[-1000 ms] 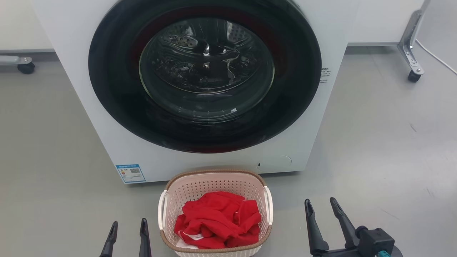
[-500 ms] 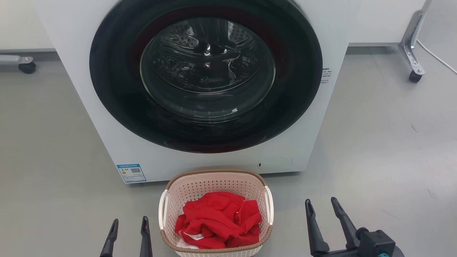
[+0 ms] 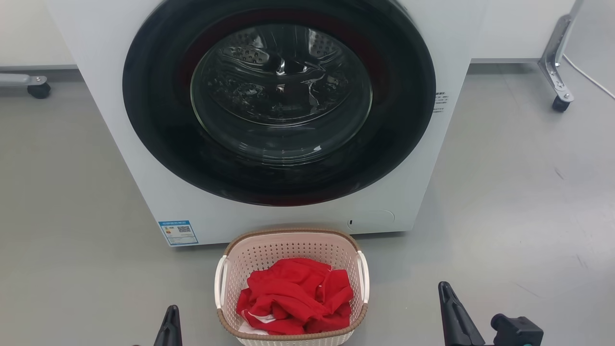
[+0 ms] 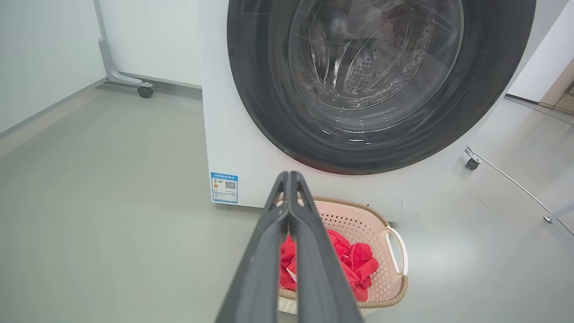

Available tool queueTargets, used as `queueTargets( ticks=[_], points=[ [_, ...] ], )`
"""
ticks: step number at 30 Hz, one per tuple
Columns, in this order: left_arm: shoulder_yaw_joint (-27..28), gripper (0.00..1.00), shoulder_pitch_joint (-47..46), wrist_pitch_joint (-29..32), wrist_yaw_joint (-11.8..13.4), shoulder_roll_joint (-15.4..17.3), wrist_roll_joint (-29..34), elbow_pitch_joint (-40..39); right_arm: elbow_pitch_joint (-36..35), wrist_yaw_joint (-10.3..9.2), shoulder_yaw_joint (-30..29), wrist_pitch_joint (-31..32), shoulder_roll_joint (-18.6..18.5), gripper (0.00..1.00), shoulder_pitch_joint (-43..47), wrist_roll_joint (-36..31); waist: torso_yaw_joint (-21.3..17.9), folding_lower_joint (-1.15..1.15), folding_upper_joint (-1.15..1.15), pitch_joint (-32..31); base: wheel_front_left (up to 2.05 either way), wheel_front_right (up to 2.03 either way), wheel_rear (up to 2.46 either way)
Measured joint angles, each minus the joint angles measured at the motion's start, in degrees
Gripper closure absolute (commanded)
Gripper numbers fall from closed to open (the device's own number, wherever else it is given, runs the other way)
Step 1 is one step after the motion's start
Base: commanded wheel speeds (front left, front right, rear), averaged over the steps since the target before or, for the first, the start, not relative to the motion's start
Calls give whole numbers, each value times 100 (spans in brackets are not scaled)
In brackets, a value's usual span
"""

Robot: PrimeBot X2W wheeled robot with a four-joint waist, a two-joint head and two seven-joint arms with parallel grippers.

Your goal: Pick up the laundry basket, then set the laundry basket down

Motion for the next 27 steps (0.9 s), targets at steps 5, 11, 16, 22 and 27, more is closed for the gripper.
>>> queueTargets(
  ticks=[5,11,16,22,27],
  points=[
    [98,100,-20,120,-54,-15,-435,29,21,96,-148,137,3,100,-12,436,13,0,0,-1,0,0,0],
    [180,100,-55,248,-153,-27,-935,86,48,174,-332,281,14,100,-27,906,29,0,0,-2,0,0,0],
    [280,100,-154,355,-205,-45,-1327,140,78,242,-482,393,24,100,-40,1299,42,0,0,-3,0,0,0],
    [364,100,-190,505,-303,-74,-1778,188,121,320,-668,538,34,100,-64,1759,57,0,0,-4,0,0,0],
    [458,100,-302,605,-357,-92,-2148,216,165,400,-822,643,44,100,-152,2136,70,1,0,-6,0,0,0]
  ],
)
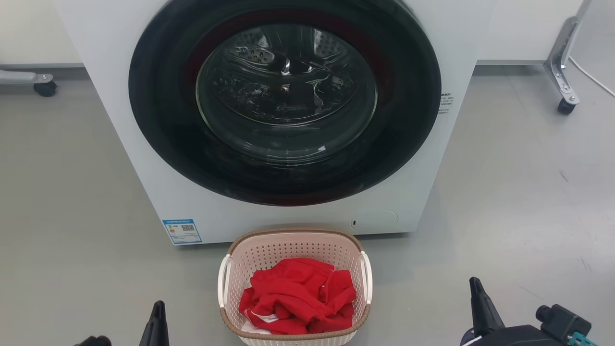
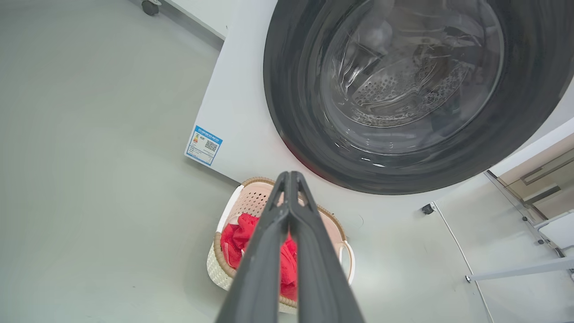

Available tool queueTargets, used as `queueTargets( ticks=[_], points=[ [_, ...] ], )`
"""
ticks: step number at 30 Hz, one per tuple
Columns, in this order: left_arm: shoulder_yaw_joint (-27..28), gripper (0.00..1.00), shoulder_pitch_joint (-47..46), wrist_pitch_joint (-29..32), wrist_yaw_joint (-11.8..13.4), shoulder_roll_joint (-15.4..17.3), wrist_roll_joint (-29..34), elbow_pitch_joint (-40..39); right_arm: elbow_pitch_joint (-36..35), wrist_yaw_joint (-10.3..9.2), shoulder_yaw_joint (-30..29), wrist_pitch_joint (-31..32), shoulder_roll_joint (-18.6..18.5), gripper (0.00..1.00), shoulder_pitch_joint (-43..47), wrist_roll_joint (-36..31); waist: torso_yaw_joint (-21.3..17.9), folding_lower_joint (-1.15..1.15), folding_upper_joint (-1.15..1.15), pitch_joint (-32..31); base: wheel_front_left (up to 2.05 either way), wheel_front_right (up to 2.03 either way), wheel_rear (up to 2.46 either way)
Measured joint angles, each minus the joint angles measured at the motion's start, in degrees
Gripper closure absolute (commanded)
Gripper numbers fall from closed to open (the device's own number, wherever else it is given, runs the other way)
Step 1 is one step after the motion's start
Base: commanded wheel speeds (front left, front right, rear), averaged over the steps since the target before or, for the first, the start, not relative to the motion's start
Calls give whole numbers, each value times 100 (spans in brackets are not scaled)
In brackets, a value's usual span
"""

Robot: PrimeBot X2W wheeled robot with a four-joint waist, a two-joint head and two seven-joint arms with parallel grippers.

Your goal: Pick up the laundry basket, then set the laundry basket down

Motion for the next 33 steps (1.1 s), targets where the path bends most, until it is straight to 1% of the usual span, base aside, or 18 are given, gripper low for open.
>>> queueTargets(
  ticks=[4,18,22,25,29,33],
  points=[
    [58,100,-21,101,-91,-11,-319,55,29,51,-122,94,8,100,0,301,10,0,0,-1,0,0,0],
    [274,100,-232,377,-285,-51,-1368,169,105,253,-534,377,38,100,-120,1349,46,0,0,-4,0,0,0],
    [334,100,-285,456,-305,-57,-1675,203,143,313,-651,455,46,100,-120,1630,56,0,0,-5,0,0,0],
    [396,100,-347,515,-393,-59,-1860,225,169,354,-736,519,51,100,-123,1863,64,0,0,-6,0,0,0],
    [432,100,-359,587,-411,-64,-2109,272,194,403,-827,577,55,100,-136,2092,72,0,0,-6,0,0,0],
    [487,100,-439,655,-497,-73,-2424,307,224,455,-940,656,60,100,-173,2383,82,0,0,-7,0,0,0]
  ],
)
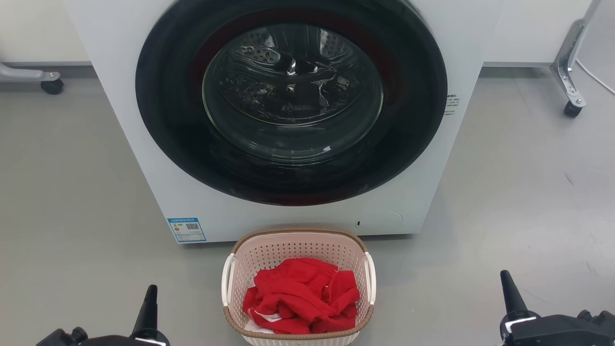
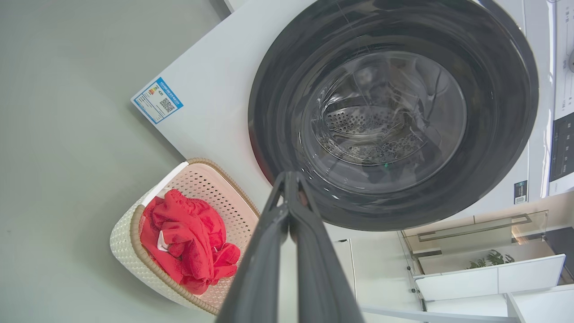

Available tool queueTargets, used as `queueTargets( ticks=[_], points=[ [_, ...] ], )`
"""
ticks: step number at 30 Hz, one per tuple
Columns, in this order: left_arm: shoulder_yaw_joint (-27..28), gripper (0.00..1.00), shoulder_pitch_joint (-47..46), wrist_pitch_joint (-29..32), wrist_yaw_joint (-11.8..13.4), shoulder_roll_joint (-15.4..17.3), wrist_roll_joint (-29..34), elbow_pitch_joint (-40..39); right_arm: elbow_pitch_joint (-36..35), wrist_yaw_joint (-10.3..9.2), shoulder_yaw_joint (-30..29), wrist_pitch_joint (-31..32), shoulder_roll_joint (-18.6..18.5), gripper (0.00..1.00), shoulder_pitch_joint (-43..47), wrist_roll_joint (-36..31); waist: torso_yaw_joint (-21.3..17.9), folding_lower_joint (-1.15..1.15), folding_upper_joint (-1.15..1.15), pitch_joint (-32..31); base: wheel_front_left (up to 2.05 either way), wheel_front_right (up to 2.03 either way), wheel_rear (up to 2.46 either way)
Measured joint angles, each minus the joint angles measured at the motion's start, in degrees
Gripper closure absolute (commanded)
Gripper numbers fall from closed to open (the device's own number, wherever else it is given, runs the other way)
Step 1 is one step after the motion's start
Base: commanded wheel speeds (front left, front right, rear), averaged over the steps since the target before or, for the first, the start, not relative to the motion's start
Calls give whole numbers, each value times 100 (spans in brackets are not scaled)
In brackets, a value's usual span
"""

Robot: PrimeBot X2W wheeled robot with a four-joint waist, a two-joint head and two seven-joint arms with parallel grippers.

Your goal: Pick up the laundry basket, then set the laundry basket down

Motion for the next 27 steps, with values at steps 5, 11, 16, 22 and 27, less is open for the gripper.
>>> queueTargets(
  ticks=[5,11,16,22,27],
  points=[
    [93,100,-56,107,-54,-11,-365,38,20,78,-148,101,8,100,-68,371,13,0,0,-1,0,0,0],
    [170,100,-134,237,-152,-26,-806,79,53,152,-327,226,18,100,-74,824,28,0,0,-3,0,0,0],
    [268,100,-233,337,-207,-38,-1172,142,89,236,-472,315,24,100,-118,1193,41,0,0,-3,0,0,0],
    [344,100,-285,456,-307,-51,-1604,194,135,328,-649,452,31,100,-180,1636,56,0,0,-5,0,0,0],
    [434,100,-392,556,-380,-87,-1981,223,168,394,-793,552,38,100,-185,2006,69,0,0,-6,0,0,0]
  ],
)
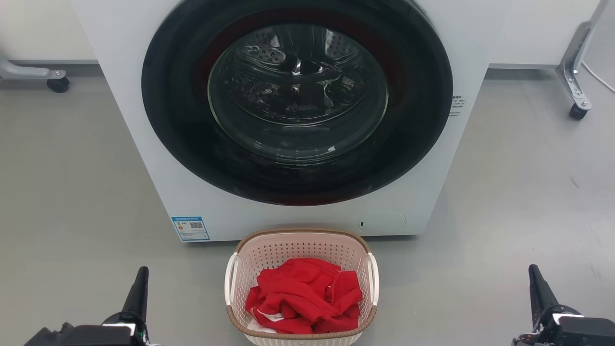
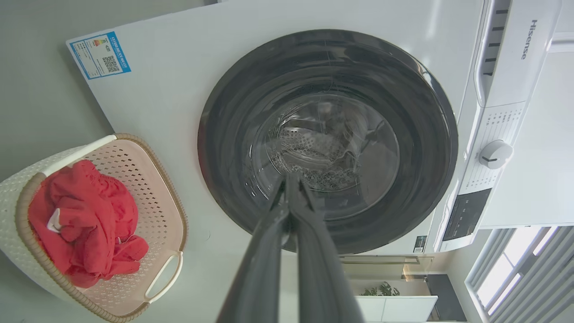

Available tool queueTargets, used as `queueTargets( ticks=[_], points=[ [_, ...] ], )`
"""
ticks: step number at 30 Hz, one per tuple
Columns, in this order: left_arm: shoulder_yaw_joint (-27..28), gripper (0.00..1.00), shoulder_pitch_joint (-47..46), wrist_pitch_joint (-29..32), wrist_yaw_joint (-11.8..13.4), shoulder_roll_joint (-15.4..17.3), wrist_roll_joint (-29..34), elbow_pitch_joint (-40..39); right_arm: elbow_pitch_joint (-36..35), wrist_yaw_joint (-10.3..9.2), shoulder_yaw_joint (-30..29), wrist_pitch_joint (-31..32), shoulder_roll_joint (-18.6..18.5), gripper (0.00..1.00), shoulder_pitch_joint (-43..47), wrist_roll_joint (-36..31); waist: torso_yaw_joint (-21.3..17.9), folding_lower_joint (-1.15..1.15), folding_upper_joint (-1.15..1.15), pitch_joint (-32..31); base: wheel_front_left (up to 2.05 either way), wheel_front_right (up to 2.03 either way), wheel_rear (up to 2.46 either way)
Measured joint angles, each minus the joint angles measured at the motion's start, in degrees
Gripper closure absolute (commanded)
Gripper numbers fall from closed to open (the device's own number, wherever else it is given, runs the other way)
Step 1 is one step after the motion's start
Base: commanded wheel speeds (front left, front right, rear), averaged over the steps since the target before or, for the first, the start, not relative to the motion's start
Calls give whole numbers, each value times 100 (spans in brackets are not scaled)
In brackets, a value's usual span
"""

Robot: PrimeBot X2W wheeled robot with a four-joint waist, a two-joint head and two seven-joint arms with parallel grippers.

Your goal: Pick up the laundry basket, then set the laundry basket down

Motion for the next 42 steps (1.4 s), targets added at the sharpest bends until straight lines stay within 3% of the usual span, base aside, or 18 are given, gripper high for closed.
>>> queueTargets(
  ticks=[6,42],
  points=[
    [70,100,-90,99,-73,-15,-425,41,31,59,-143,96,5,100,-69,359,12,0,0,-1,0,0,0],
    [70,100,-89,99,-74,-23,-428,49,33,85,-145,96,9,100,-102,359,12,0,0,-1,0,0,0]
  ],
)
